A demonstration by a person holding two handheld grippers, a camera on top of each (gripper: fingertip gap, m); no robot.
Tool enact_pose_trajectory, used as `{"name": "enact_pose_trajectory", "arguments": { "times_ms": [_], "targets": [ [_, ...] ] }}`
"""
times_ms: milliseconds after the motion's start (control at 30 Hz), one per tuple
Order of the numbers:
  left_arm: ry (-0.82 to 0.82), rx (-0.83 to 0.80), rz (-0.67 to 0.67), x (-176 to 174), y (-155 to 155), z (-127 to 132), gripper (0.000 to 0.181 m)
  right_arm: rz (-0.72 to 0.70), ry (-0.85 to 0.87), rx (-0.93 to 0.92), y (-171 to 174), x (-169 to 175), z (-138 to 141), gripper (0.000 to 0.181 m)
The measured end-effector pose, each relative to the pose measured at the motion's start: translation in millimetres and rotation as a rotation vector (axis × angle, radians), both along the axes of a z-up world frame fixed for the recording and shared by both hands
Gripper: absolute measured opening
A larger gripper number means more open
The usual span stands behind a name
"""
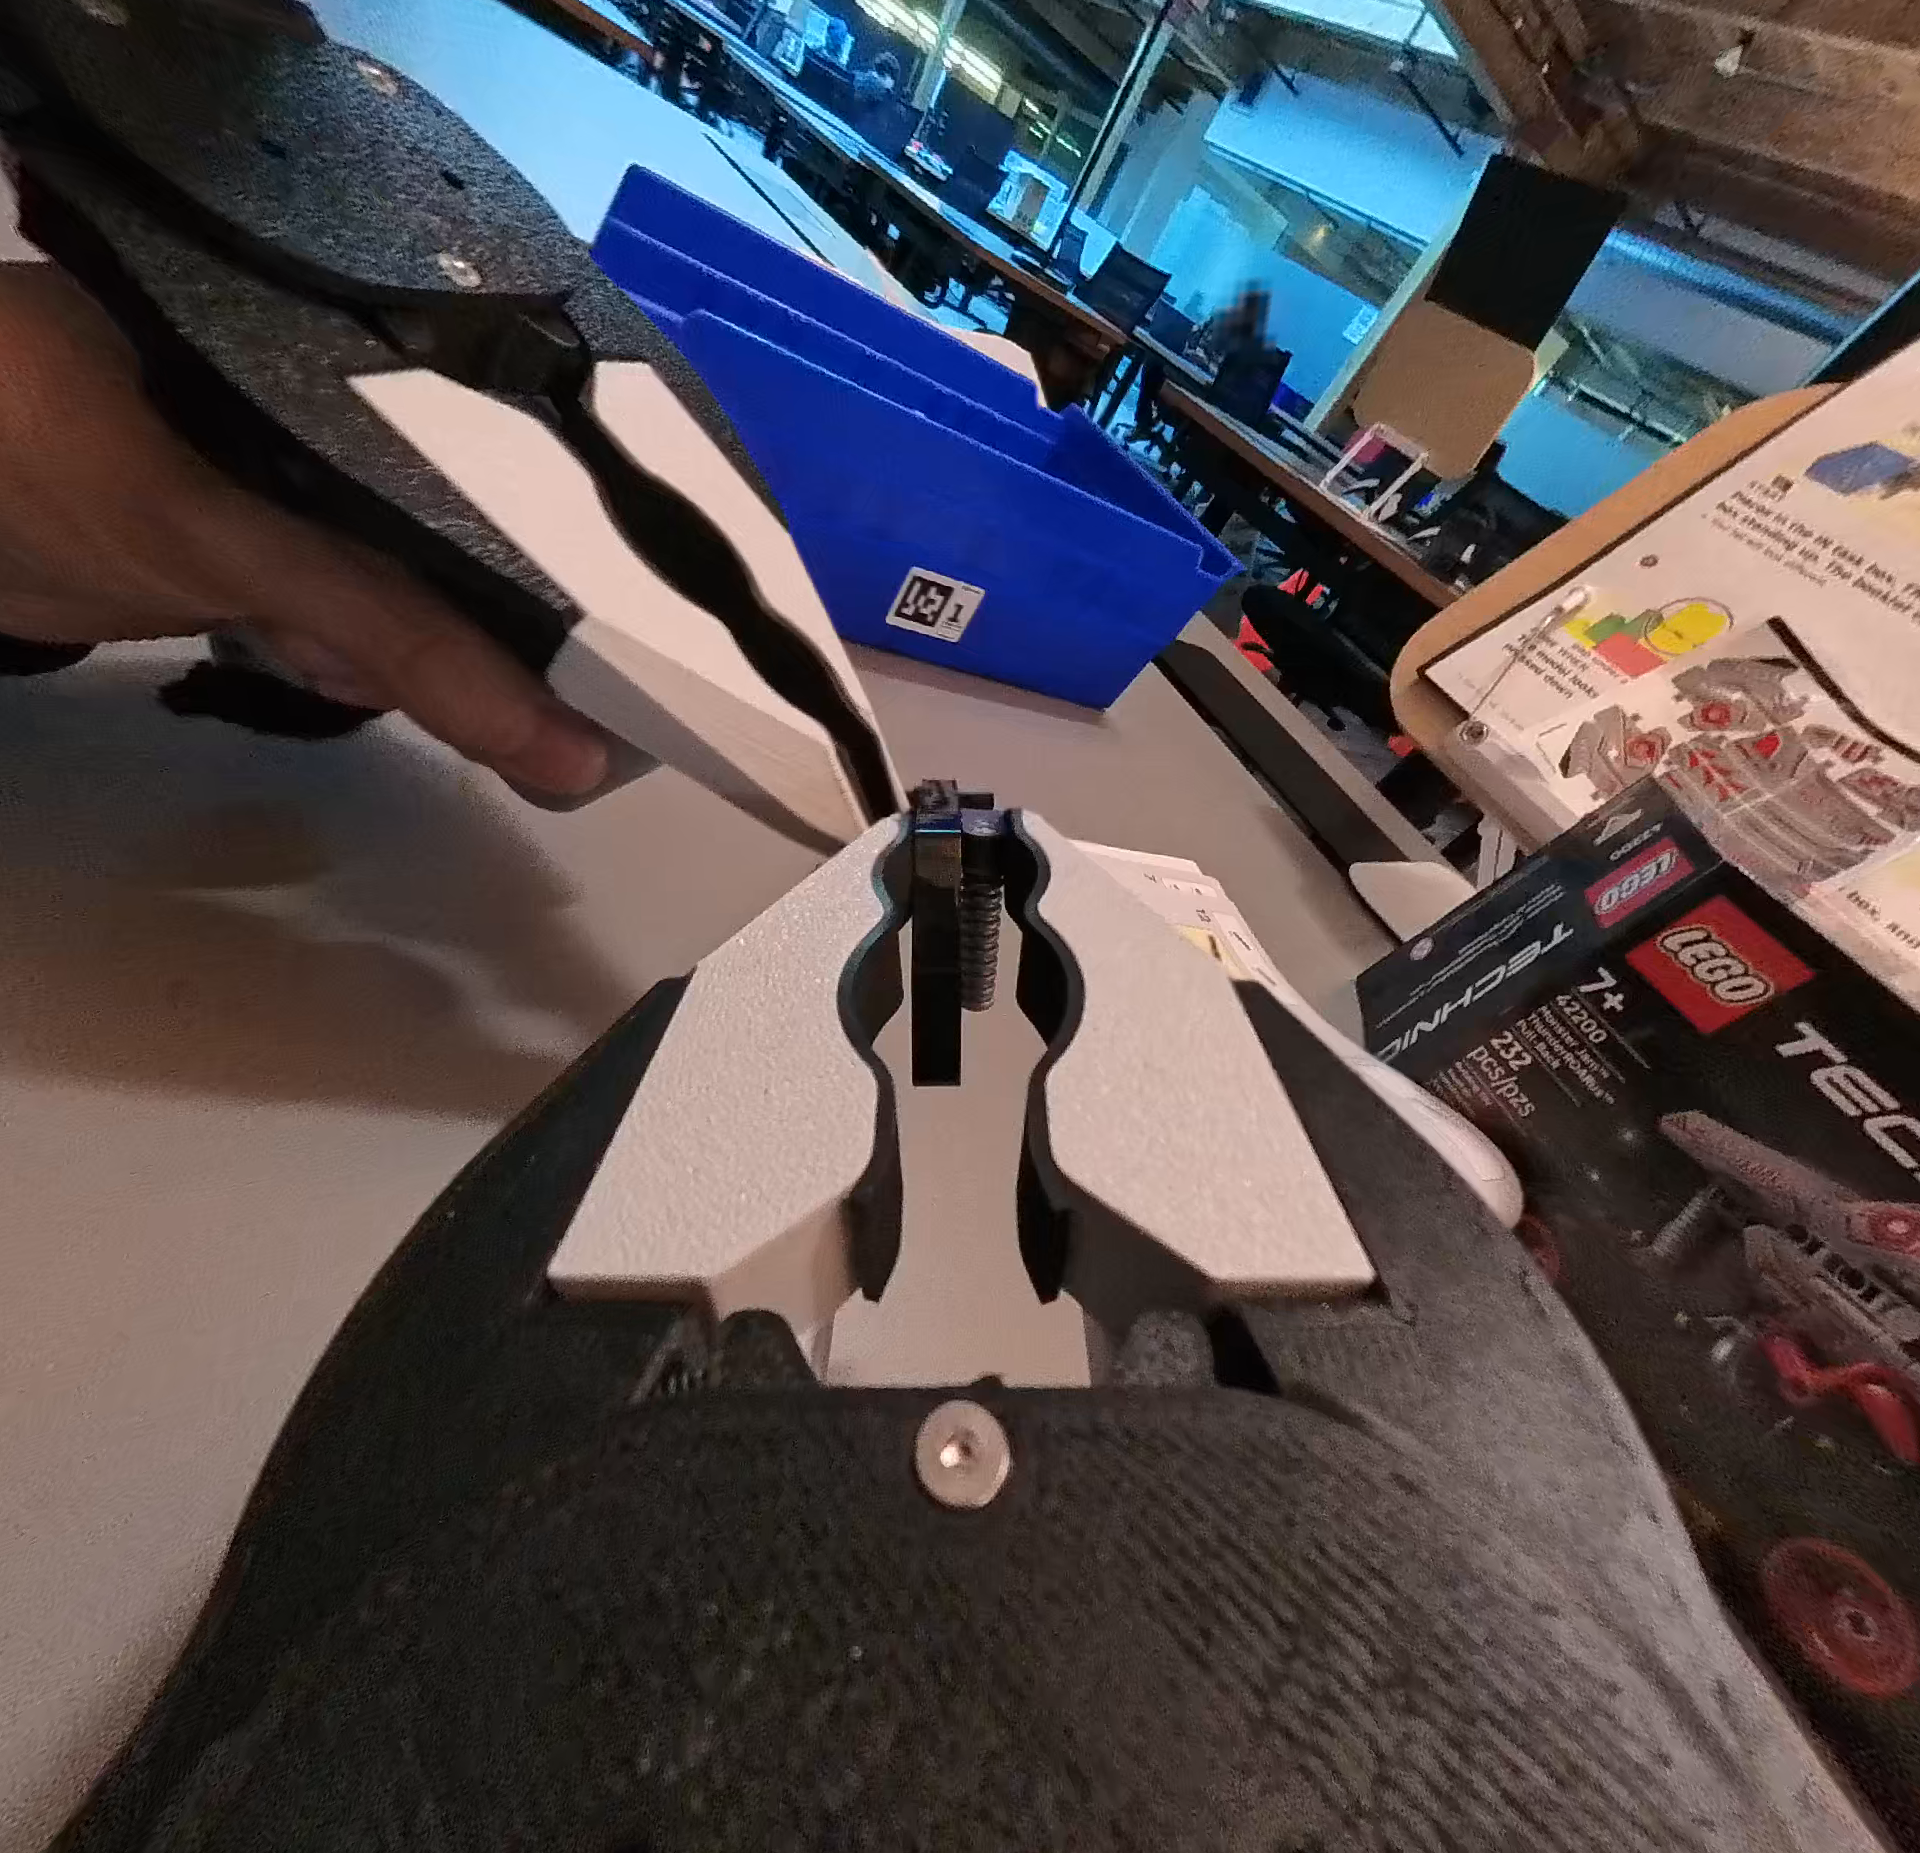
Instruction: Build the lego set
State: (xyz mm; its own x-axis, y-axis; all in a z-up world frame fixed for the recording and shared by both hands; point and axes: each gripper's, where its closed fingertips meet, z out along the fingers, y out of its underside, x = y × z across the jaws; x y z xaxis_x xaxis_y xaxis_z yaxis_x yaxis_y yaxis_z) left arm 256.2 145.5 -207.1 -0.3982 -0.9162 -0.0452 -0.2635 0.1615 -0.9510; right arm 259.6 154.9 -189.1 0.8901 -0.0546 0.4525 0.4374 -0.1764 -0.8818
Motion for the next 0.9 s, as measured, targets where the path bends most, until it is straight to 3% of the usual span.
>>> {"name": "enact_pose_trajectory", "arguments": {
  "times_ms": [33,167,400,600,800,900],
  "targets": [
    [-0.005,0.007,0.001,0,-1,0,0.008,0.001,0.01,-0.002,0,1,0,0.014],
    [-0.03,0.038,-0.011,0,-4,2,0.013,0.008,0.081,0.014,-2,3,1,0.014],
    [0.027,0.061,-0.001,0,1,-7,0.0,0.036,0.172,-0.036,0,2,-12,0.014],
    [0.241,0.136,-0.156,-18,-7,-30,0.007,-0.134,0.114,-0.137,-14,38,-23,0.013],
    [0.287,0.16,-0.253,-24,-11,-42,0.017,-0.199,0.233,-0.089,-27,60,-18,0.013],
    [0.247,0.311,-0.298,-21,-9,-48,0.019,-0.198,0.262,-0.077,-29,62,-17,0.013]
  ]
}}
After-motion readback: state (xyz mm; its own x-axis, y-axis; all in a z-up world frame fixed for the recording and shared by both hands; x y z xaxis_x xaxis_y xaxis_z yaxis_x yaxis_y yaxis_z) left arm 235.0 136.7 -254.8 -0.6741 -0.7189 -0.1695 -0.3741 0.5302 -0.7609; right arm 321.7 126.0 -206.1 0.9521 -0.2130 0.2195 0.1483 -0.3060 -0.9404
